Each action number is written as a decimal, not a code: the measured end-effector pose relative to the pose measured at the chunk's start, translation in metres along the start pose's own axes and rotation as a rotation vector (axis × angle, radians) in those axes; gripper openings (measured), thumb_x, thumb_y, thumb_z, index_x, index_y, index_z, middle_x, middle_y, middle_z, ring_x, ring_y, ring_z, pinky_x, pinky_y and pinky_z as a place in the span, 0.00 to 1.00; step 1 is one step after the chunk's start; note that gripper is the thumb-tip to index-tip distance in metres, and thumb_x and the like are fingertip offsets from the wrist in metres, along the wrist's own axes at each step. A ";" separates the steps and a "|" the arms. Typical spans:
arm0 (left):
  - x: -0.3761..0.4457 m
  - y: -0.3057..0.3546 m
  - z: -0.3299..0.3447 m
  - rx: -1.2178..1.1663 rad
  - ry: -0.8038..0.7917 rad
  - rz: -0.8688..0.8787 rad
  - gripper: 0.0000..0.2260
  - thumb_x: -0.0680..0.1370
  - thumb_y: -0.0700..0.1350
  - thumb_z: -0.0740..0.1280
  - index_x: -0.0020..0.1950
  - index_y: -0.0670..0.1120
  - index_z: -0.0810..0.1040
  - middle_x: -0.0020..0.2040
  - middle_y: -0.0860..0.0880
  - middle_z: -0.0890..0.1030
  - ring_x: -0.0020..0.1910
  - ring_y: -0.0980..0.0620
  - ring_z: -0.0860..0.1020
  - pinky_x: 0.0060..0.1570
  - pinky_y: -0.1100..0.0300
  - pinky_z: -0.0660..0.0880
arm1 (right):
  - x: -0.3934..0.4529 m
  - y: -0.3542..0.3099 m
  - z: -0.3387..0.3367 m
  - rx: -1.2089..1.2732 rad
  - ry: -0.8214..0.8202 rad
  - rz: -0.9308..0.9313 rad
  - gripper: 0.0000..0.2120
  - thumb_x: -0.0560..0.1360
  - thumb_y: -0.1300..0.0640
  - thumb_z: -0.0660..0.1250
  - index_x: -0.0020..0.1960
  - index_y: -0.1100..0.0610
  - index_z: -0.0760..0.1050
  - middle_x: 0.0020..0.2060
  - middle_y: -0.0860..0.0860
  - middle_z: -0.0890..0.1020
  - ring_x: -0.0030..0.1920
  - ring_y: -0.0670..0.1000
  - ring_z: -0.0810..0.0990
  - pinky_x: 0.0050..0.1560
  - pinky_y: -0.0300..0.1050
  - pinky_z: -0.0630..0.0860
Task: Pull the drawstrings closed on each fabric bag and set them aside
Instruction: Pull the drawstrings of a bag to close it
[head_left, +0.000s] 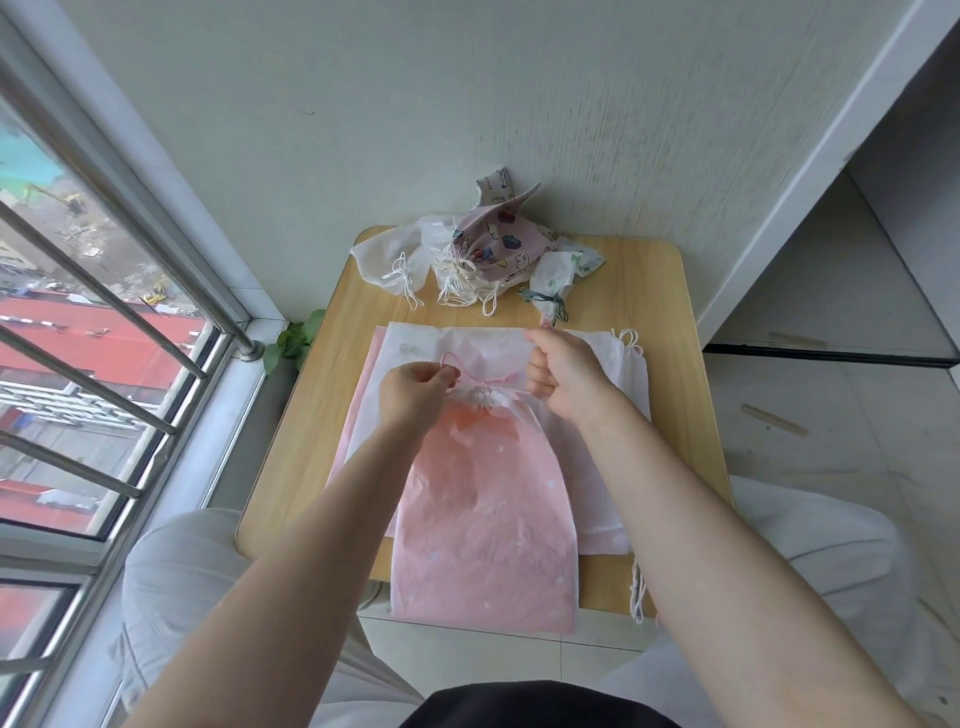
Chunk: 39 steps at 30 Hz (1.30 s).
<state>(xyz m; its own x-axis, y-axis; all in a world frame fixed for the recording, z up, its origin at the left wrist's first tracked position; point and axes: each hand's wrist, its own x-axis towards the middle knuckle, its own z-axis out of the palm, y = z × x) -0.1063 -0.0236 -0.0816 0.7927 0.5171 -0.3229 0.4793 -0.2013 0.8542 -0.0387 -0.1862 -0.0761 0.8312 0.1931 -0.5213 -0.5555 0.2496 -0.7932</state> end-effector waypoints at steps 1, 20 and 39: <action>0.001 -0.003 -0.001 0.029 0.010 -0.010 0.05 0.77 0.47 0.70 0.43 0.48 0.85 0.37 0.53 0.82 0.36 0.52 0.78 0.33 0.63 0.72 | 0.002 0.001 -0.002 -0.195 0.040 -0.061 0.11 0.76 0.62 0.63 0.39 0.53 0.65 0.25 0.48 0.60 0.23 0.47 0.56 0.25 0.38 0.54; 0.002 0.005 0.001 0.499 -0.282 0.443 0.17 0.73 0.39 0.69 0.62 0.44 0.74 0.54 0.50 0.76 0.53 0.50 0.76 0.53 0.55 0.74 | -0.004 0.007 0.018 -1.779 -0.180 -0.393 0.05 0.73 0.62 0.69 0.48 0.59 0.81 0.45 0.55 0.82 0.45 0.56 0.81 0.44 0.47 0.78; 0.009 0.006 -0.014 0.777 -0.451 0.187 0.18 0.80 0.51 0.61 0.34 0.42 0.72 0.32 0.48 0.70 0.32 0.52 0.67 0.32 0.60 0.63 | -0.009 0.012 0.009 -1.471 -0.099 -0.403 0.08 0.70 0.58 0.74 0.37 0.52 0.75 0.39 0.44 0.78 0.42 0.49 0.78 0.42 0.47 0.78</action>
<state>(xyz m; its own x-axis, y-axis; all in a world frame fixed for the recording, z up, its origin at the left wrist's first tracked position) -0.1011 -0.0087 -0.0737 0.8763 0.0792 -0.4751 0.3178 -0.8364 0.4466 -0.0527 -0.1760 -0.0779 0.8788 0.4202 -0.2261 0.2644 -0.8232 -0.5025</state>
